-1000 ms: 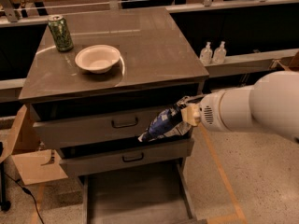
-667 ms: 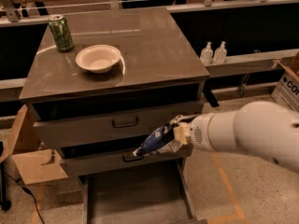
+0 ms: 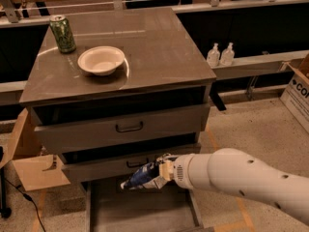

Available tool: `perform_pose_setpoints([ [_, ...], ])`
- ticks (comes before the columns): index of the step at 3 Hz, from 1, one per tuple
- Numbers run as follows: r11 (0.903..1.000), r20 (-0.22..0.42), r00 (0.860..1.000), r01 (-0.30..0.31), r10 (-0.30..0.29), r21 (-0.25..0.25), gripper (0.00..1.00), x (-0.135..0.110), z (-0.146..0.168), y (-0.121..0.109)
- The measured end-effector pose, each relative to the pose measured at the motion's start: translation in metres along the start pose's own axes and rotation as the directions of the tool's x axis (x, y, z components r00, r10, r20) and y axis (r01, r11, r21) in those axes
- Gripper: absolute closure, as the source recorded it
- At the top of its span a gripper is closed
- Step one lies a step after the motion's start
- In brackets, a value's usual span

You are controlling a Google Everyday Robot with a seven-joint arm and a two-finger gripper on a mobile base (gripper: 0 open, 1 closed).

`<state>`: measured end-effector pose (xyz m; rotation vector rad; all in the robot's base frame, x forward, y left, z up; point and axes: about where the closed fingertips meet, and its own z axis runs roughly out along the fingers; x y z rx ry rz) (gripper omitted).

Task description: Place blue chip bag into bottom drawer

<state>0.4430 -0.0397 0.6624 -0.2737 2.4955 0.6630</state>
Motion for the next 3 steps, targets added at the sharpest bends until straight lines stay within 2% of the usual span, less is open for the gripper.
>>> perform_pose_setpoints([
  [1,0.9994,-0.05,0.999,-0.022,0.021,-0.026,1.0,0.046,0.054,0.006],
  [2,0.9994,-0.109,0.994,-0.023,0.02,-0.026,1.0,0.095,0.106,0.003],
  [3,0.9985,-0.078,0.997,0.025,-0.028,-0.049,1.0,0.085,0.125,0.023],
])
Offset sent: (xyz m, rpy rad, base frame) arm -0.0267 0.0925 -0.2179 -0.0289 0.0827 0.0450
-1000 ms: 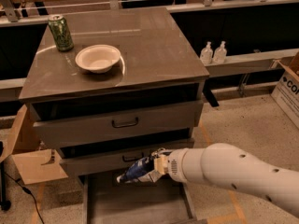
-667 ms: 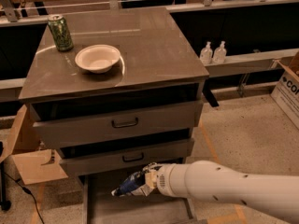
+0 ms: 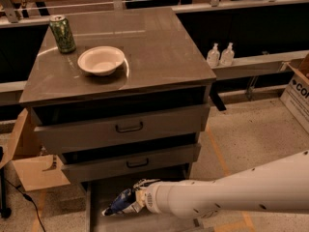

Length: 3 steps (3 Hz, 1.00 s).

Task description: Place blue chip bag into bottom drawer

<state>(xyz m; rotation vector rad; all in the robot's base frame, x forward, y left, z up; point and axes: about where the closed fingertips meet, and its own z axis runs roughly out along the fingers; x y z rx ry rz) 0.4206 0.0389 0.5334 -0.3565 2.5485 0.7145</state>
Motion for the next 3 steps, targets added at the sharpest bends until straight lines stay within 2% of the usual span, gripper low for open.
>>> perform_pose_setpoints([
  [1,1.0,0.001,1.0,0.0,0.0,0.0,1.0,0.0,0.0,0.0],
  [2,0.9997,0.005,1.0,-0.016,0.016,-0.018,1.0,0.007,0.02,-0.011],
  [3,0.9973,0.028,0.999,-0.019,0.021,-0.071,1.0,0.005,0.057,-0.034],
])
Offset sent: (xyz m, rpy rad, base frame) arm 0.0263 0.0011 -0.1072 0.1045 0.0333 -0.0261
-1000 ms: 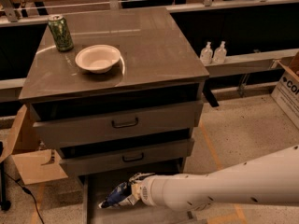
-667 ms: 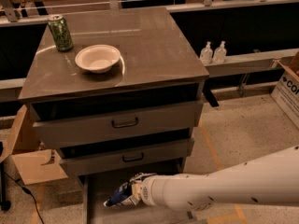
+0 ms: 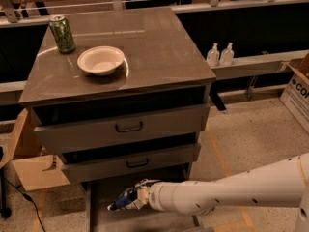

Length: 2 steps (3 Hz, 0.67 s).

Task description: Place blue chip bag into bottom drawer

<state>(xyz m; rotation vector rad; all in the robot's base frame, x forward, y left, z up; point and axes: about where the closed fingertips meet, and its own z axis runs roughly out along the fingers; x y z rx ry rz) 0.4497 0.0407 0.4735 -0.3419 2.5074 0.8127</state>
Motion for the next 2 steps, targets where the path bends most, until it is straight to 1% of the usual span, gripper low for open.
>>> perform_pose_setpoints([
  [1,0.9983,-0.014,1.0,-0.026,0.025,-0.052,1.0,0.014,0.043,-0.02],
  [2,0.9932,-0.07,0.996,-0.055,0.048,-0.102,1.0,0.042,0.09,-0.037],
])
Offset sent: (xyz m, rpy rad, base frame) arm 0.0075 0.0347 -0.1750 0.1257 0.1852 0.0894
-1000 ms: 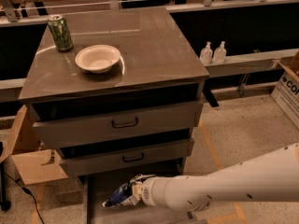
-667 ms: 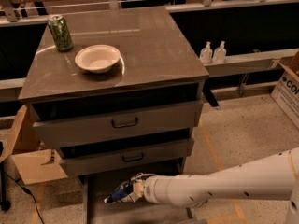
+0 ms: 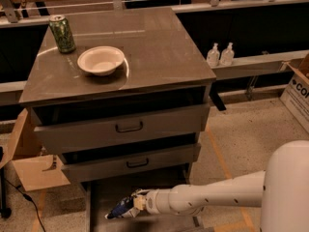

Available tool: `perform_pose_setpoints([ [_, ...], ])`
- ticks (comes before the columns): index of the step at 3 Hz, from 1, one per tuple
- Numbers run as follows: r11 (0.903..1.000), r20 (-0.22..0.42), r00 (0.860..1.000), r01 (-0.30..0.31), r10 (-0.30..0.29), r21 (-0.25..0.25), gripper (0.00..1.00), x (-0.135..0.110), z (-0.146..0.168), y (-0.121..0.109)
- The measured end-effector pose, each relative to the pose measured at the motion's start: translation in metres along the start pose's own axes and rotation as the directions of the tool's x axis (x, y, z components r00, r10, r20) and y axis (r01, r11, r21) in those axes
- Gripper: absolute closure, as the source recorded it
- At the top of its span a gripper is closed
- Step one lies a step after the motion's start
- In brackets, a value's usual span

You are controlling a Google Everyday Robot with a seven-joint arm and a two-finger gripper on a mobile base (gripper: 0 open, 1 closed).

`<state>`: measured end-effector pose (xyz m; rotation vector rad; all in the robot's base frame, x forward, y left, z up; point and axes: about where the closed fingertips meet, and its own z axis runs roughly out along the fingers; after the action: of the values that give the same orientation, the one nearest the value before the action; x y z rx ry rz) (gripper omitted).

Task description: Place blue chip bag into bottom drawer

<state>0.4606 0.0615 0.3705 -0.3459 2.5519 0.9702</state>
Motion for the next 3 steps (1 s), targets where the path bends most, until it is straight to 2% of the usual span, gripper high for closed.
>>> perform_pose_setpoints([
  [1,0.9989,-0.058,0.998,-0.029,0.027,-0.036,1.0,0.026,0.043,-0.017],
  [2,0.9975,-0.08,0.995,-0.064,0.062,-0.029,0.82,0.044,0.079,-0.034],
  [3,0.9952,-0.071,0.993,-0.098,0.097,-0.01,0.59,0.052,0.104,-0.047],
])
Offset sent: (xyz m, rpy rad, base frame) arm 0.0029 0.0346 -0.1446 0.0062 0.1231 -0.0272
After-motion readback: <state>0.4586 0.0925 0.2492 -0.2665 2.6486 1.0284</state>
